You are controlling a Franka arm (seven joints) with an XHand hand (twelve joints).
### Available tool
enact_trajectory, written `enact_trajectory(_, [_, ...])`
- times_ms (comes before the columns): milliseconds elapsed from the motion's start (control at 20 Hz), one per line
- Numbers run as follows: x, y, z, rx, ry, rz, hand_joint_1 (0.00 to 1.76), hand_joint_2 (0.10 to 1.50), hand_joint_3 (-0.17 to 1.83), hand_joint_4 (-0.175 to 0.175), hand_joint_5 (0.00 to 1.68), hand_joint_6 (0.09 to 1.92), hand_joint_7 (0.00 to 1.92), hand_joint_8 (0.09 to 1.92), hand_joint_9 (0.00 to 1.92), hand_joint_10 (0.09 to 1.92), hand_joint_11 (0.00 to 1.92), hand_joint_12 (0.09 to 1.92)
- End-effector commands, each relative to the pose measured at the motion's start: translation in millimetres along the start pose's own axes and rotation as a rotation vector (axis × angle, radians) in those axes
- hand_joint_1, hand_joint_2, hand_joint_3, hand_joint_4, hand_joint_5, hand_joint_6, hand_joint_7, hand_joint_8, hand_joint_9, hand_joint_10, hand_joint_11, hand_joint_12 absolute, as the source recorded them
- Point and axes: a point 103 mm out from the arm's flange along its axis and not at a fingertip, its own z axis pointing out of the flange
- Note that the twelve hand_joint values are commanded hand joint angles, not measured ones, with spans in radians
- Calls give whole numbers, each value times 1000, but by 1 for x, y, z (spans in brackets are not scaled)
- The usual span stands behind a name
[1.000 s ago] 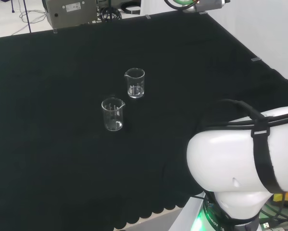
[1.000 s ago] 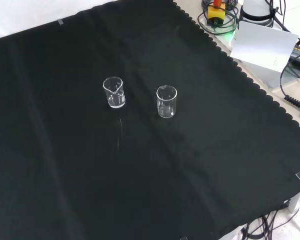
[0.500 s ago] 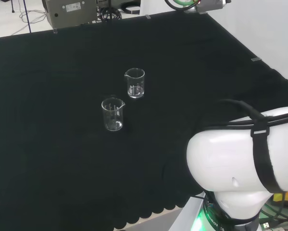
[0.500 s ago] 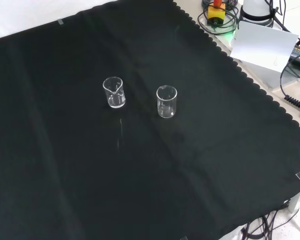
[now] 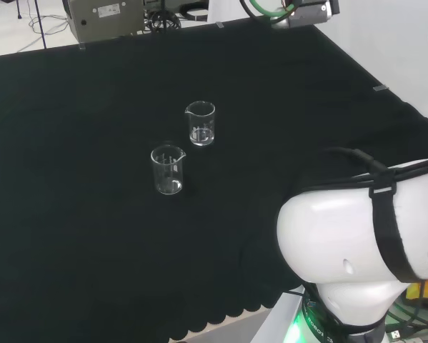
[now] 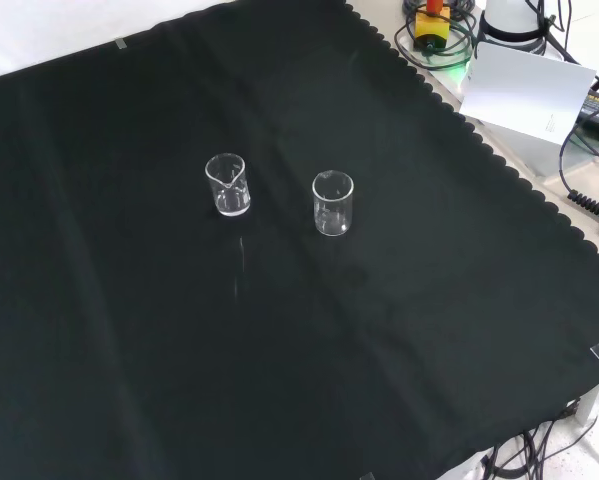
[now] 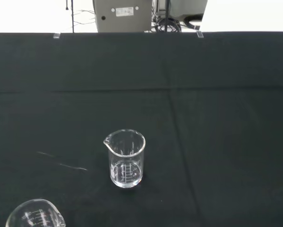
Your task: Pick up the beaker on the right.
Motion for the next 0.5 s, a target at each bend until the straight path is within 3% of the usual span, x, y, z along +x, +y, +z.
enact_trajectory(50, [-7,20,33,18,29,4,7,1316,281,-49,293,129,0,546,105,745,0,1338])
enact_trajectory(500, [-3,77,94,61,102,-54,10,1323,267,-50,302,115,0,550,108,746,0,1339])
